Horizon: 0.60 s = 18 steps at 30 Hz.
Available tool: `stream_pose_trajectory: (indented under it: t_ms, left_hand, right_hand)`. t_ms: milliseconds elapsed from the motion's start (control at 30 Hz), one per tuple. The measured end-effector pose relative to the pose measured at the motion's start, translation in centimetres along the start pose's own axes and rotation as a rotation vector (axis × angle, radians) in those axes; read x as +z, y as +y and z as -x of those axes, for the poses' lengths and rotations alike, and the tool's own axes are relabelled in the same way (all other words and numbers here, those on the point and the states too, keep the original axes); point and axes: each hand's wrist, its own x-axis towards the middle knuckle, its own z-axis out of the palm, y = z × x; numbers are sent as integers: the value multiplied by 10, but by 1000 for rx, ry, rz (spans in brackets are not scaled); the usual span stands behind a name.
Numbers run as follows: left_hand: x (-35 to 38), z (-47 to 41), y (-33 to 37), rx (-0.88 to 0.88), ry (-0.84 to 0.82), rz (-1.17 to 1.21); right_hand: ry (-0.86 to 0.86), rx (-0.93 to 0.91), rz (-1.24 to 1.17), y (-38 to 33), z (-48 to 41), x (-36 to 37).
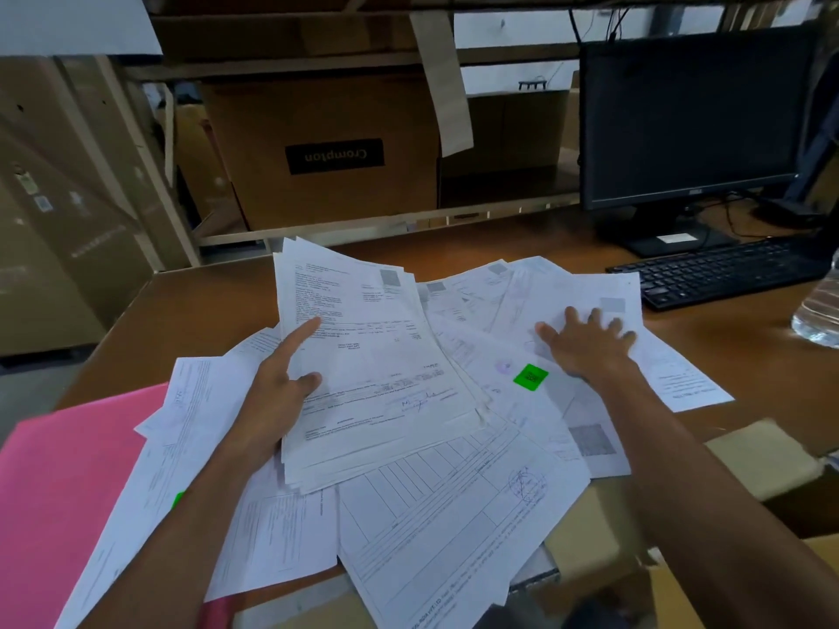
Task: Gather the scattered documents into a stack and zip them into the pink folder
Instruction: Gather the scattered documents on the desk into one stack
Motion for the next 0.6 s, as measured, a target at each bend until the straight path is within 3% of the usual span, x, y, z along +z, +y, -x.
stream_pose_trajectory:
  t_ms: [167, 267, 400, 467, 600]
  left_hand:
    - [2, 1, 0, 0, -12, -2]
    - [2, 2, 0, 1, -12, 7]
    - [1, 2, 0, -7, -9, 0]
    - [0, 1, 0, -10, -10, 1]
    - [2, 1, 2, -19, -6, -2]
  right_hand:
    - [1, -278, 87, -16, -2, 11]
    - [54, -353, -39, -17, -6, 9]
    - [233, -171, -198, -6, -16, -1]
    - [119, -66, -106, -1, -18, -1]
    - [32, -111, -33, -4, -20, 1]
